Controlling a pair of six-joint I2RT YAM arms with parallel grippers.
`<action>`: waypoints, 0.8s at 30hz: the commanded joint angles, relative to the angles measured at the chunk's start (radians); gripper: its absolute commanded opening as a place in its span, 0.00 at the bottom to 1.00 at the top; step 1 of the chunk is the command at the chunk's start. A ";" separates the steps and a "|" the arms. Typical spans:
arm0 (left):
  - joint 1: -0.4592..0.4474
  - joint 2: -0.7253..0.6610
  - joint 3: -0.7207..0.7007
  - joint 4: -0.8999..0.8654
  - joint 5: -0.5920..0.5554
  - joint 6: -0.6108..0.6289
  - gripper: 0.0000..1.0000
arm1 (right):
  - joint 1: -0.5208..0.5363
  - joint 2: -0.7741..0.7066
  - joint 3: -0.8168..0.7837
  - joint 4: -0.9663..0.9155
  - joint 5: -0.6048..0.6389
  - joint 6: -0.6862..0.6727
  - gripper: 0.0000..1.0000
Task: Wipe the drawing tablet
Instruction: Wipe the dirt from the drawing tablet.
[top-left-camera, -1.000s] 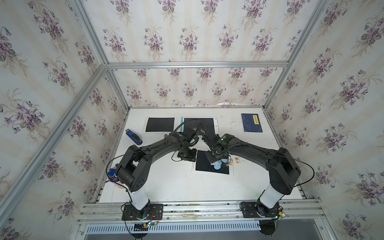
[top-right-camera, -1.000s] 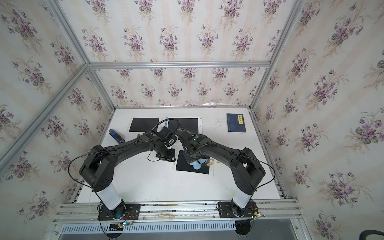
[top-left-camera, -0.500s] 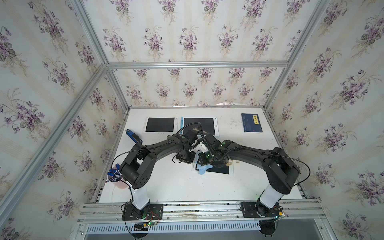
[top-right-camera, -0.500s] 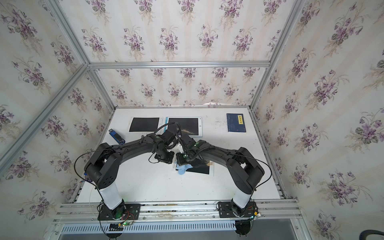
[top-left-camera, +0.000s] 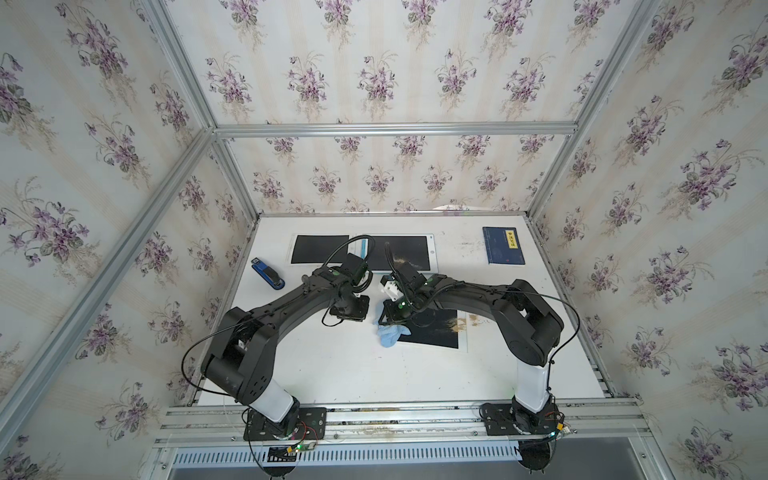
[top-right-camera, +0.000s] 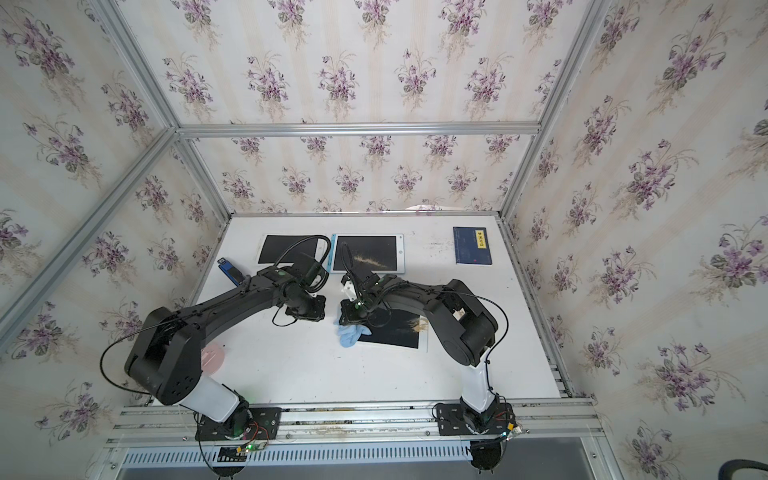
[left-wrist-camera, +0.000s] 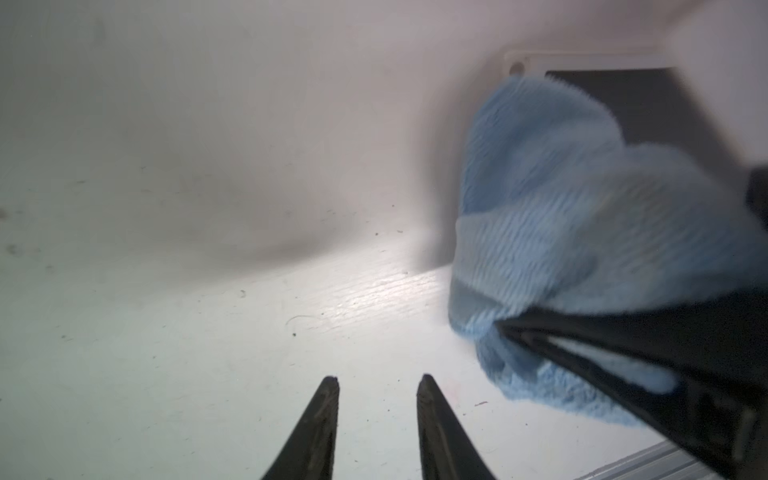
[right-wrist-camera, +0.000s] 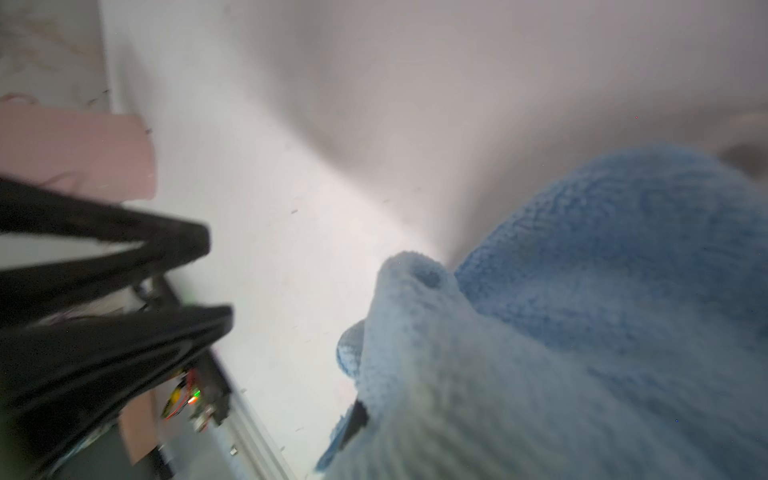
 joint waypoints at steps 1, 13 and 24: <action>0.010 -0.028 -0.006 0.001 -0.018 -0.017 0.35 | 0.031 -0.074 -0.042 0.262 -0.366 0.083 0.00; -0.051 0.104 0.063 0.042 0.051 -0.028 0.40 | -0.266 -0.296 -0.145 -0.089 0.073 -0.079 0.00; -0.170 0.273 0.157 0.030 0.019 -0.022 0.48 | -0.255 -0.254 -0.165 -0.147 0.224 -0.119 0.00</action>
